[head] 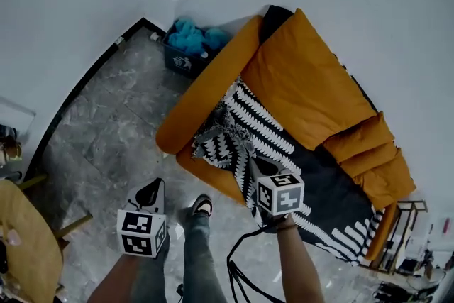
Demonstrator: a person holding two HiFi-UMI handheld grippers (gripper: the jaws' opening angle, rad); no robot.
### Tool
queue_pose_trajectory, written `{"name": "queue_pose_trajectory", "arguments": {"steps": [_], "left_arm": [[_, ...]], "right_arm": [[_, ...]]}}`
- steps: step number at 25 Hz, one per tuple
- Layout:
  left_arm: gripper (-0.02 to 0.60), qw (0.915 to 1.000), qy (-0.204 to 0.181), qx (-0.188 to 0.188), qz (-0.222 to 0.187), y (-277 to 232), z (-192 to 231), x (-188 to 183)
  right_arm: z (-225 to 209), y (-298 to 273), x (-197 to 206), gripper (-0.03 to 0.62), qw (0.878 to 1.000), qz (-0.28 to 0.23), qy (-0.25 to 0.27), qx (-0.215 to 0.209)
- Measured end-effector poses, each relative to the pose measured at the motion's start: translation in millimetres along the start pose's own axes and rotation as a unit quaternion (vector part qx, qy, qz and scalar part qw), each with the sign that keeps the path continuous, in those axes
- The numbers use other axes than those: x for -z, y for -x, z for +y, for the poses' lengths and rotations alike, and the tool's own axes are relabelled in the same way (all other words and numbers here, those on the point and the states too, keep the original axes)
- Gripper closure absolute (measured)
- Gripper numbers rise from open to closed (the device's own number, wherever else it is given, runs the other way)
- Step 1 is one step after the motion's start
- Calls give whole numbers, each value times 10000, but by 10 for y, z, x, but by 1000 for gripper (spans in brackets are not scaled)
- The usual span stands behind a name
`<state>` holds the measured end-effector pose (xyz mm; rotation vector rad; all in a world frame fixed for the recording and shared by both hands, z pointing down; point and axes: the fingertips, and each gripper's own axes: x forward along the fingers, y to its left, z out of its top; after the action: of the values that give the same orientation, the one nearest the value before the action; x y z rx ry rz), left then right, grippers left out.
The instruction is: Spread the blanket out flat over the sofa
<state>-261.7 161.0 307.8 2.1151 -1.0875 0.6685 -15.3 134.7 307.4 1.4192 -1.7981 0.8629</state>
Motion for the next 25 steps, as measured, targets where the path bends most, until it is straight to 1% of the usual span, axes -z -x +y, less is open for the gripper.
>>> {"name": "queue_pose_trajectory", "arguments": {"steps": [7, 14, 18, 25], "left_arm": [[591, 10000, 42, 22, 28, 129, 19, 58], [591, 9999, 109, -37, 70, 169, 148, 144], [591, 9997, 169, -113, 104, 195, 256, 178], [591, 9987, 364, -365, -1, 248, 535, 211]], "right_arm": [[480, 53, 55, 576, 9991, 86, 149, -389], [918, -96, 152, 576, 9965, 252, 246, -760], [1183, -180, 231, 576, 9932, 430, 386, -1011], [1558, -335, 416, 577, 9860, 754, 630, -1350]]}}
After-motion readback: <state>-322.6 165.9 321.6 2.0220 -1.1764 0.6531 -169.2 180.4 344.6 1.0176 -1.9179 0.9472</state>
